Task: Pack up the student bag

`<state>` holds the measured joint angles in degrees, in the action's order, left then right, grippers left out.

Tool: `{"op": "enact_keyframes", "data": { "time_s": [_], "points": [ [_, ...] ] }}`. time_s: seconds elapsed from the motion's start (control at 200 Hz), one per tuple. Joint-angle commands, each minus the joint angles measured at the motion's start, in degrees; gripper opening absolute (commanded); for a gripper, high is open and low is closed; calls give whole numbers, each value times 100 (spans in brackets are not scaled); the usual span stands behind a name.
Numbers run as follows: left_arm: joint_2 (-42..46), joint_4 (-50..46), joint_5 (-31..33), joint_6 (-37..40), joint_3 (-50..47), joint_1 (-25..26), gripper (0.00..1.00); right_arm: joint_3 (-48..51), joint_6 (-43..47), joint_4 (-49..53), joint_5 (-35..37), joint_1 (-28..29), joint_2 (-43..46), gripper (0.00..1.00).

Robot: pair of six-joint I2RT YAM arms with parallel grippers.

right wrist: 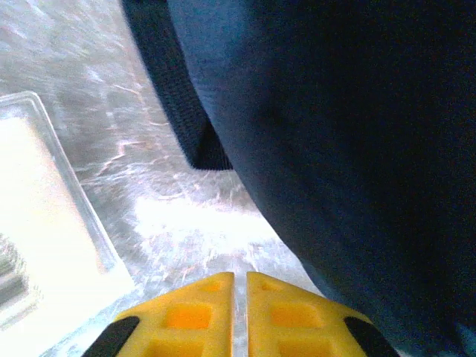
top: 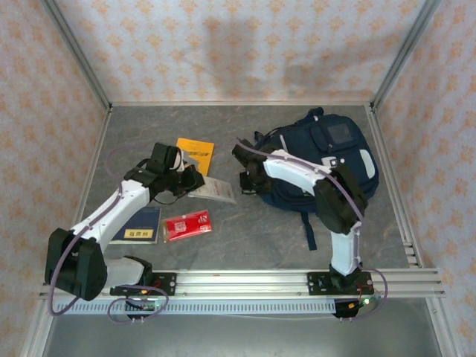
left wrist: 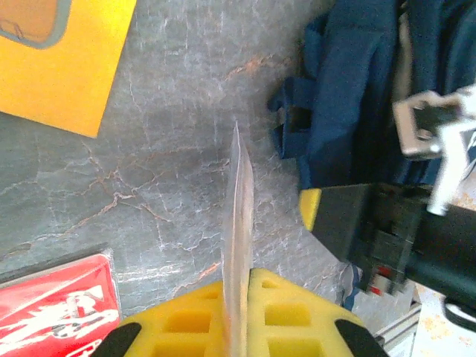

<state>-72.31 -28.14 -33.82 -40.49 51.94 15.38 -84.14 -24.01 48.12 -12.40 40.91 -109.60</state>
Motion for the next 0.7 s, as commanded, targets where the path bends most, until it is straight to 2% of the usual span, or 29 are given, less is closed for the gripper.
{"op": "enact_keyframes", "data": {
  "time_s": [0.0, 0.225, 0.44, 0.53, 0.696],
  "points": [
    [278, -433, 302, 72, 287, -23, 0, -156, 104, 421, 589, -55, 807, 18],
    [420, -874, 585, 185, 902, -23, 0, -728, 520, 932, 1629, -99, 1479, 39],
    [314, -1211, 1068, 296, 1428, -25, 0, -1553, 928, 1639, 2891, -286, 1075, 61],
    [241, -1124, 1058, 255, 1486, -22, 0, -1814, 1022, 1702, 2929, -401, 786, 69],
    [183, -952, 949, 148, 1468, -15, 0, -2354, 1130, 1818, 2727, -540, 19, 71]
  ]
}}
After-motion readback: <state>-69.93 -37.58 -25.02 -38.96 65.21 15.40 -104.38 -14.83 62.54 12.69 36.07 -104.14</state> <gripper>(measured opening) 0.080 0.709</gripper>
